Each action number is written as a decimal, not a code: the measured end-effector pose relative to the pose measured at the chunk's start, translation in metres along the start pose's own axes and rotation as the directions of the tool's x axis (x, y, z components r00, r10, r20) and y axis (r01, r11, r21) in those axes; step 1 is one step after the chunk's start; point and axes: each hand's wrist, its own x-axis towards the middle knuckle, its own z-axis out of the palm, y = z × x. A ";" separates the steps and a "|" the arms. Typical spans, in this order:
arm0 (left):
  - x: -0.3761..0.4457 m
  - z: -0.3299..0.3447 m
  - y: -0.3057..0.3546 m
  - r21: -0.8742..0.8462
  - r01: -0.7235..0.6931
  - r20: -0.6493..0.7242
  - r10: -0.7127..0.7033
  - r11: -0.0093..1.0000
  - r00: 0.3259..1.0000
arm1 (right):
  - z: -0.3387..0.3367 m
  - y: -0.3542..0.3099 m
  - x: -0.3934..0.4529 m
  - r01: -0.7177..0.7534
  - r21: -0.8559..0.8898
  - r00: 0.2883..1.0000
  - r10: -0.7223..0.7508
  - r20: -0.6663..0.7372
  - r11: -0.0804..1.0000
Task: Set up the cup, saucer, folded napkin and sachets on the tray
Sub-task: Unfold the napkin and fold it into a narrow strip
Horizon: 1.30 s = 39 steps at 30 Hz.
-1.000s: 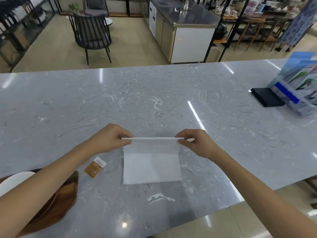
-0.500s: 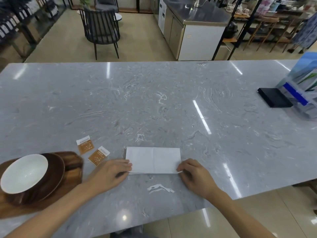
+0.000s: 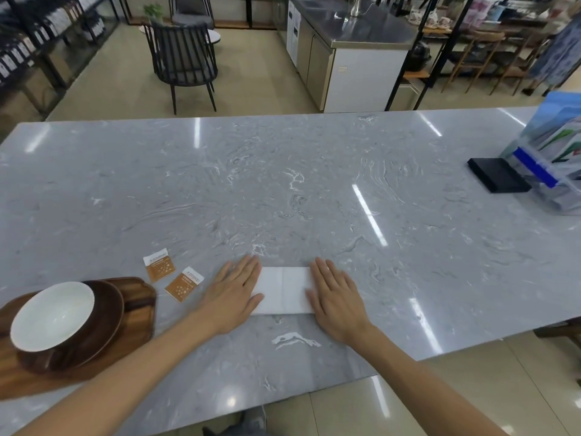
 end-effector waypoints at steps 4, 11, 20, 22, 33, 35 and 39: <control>-0.008 0.010 -0.012 0.059 0.005 0.055 -0.008 0.998 0.998 | 0.010 0.019 -0.007 -0.075 -0.046 0.995 0.078 0.066 0.996; 0.007 -0.012 -0.010 -0.013 -0.069 -0.011 0.069 0.998 0.998 | -0.004 0.004 -0.011 -0.243 0.037 0.970 0.243 -0.010 0.969; 0.102 -0.051 0.041 -0.217 -0.333 0.105 0.361 0.918 0.927 | -0.003 -0.019 -0.029 -0.519 0.304 0.852 0.510 0.115 0.799; 0.122 -0.060 0.055 -0.183 -0.376 0.217 0.410 0.908 0.886 | -0.003 -0.020 -0.029 -0.542 0.374 0.833 0.539 0.124 0.752; 0.168 -0.070 0.082 -0.497 -0.349 0.309 0.538 0.794 0.784 | -0.008 -0.009 -0.030 -0.565 0.553 0.793 0.588 0.159 0.612; 0.166 -0.075 0.073 -0.574 -0.342 0.291 0.576 0.744 0.764 | -0.013 -0.004 -0.026 -0.524 0.605 0.816 0.558 0.154 0.599; 0.157 -0.092 0.046 -0.718 -0.245 0.186 0.519 0.651 0.834 | -0.034 0.008 -0.004 -0.444 0.736 0.885 0.377 0.273 0.510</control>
